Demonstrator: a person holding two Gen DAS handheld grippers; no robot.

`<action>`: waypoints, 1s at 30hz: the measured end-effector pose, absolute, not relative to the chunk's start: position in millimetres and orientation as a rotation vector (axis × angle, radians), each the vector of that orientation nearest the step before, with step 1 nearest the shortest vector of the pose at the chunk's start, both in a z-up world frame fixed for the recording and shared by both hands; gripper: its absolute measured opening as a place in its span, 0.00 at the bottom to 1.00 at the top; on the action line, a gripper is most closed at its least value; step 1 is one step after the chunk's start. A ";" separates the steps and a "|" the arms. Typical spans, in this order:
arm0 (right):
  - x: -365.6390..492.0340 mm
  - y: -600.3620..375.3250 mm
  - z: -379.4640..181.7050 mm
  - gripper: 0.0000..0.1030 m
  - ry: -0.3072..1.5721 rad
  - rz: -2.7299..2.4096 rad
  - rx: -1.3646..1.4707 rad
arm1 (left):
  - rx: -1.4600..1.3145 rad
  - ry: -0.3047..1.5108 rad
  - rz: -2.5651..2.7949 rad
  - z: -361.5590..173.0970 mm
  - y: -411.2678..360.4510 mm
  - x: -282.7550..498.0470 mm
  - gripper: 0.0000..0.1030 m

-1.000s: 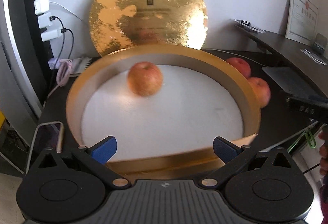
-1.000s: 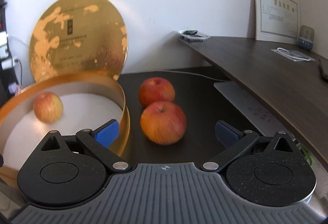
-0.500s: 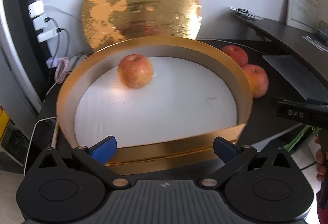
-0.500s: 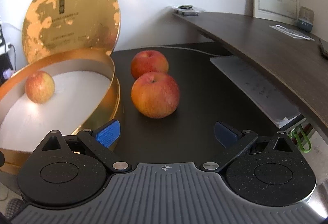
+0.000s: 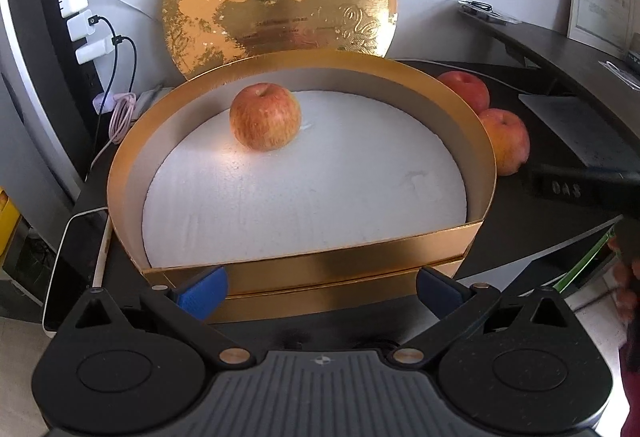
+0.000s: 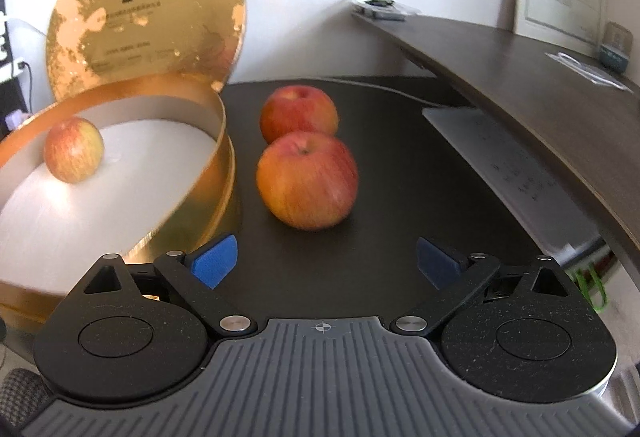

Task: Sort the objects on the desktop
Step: 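Move the right tool back to the remaining red apples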

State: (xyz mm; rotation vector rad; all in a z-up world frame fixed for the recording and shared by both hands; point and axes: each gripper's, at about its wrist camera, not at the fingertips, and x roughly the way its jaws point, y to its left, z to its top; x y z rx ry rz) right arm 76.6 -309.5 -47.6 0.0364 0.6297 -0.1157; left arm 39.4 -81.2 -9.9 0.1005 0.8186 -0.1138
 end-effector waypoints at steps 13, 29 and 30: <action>129.6 -323.7 -66.7 0.94 0.679 -0.051 -0.007 | 0.124 0.820 -0.097 -13.2 -86.0 52.3 0.99; 159.7 -334.4 -87.1 0.96 0.692 -0.007 -0.022 | 0.139 0.792 -0.064 -7.2 -89.8 60.0 0.99; 161.4 -334.1 -87.6 0.96 0.689 0.000 -0.026 | 0.140 0.792 -0.064 -7.3 -90.2 60.2 0.99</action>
